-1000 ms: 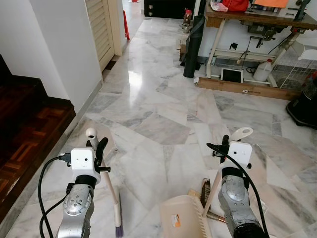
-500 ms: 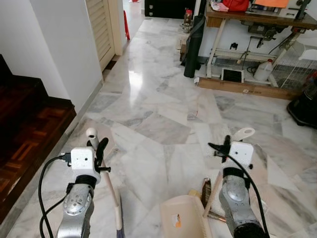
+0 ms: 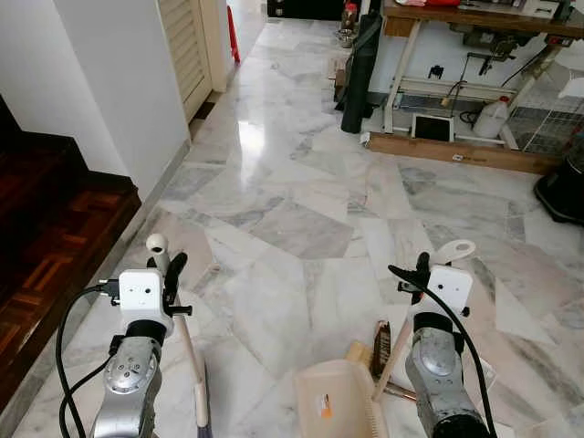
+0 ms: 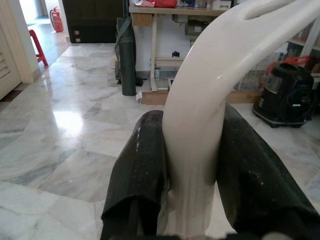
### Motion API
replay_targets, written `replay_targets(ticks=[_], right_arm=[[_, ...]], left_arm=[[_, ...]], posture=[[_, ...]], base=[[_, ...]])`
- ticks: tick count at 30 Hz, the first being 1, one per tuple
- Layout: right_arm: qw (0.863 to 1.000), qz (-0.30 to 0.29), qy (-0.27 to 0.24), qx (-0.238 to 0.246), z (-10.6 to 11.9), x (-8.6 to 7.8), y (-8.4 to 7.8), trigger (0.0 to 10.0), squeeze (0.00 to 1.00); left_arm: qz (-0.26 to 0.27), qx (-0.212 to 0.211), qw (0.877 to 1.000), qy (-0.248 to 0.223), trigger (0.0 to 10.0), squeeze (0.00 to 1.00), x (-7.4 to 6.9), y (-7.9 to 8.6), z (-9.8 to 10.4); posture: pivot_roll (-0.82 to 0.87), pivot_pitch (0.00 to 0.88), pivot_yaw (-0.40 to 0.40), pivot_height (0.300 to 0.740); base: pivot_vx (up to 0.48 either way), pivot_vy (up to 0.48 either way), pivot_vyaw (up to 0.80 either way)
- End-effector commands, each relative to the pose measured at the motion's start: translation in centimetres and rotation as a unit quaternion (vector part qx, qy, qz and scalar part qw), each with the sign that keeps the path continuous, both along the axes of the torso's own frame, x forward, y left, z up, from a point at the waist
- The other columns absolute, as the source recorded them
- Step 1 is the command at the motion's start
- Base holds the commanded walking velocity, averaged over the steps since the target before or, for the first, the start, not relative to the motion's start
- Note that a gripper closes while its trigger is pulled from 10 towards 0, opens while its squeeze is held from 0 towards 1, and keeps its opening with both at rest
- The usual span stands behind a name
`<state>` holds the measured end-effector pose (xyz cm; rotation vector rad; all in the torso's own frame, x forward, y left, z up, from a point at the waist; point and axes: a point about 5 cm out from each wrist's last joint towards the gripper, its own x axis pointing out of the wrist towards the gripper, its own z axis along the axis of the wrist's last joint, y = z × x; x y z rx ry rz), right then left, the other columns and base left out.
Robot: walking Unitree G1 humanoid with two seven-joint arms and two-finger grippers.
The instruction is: Sweep floor
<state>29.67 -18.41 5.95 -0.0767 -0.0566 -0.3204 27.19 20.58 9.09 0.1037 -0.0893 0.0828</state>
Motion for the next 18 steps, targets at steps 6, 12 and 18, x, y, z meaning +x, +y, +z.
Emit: replay_targets(ticks=[6, 12, 18], right_arm=[[1.0, 0.005, -0.018, -0.007, 0.62, 0.13, -0.27, 10.0, 0.0], [0.999, 0.025, -0.027, 0.005, 0.75, 0.03, 0.23, 10.0, 0.0], [0.999, 0.02, -0.031, -0.001, 0.85, -0.21, -0.44, 10.0, 0.0]], left_arm=[[-0.008, -0.004, 0.999, -0.034, 10.0, 0.0, 0.46, -0.38, 1.25], [0.009, 0.009, 1.0, -0.02, 10.0, 0.0, 0.5, -0.27, 0.84], [0.017, 0.008, 1.0, -0.013, 10.0, 0.0, 0.62, -0.1, 0.61]], posture=[[0.1, 0.079, -0.031, 0.74], [0.1, 0.072, -0.033, 0.74], [0.09, 0.062, -0.031, 0.74]], base=[[0.0, 0.0, 0.0], [0.0, 0.0, 0.0], [0.0, 0.0, 0.0]])
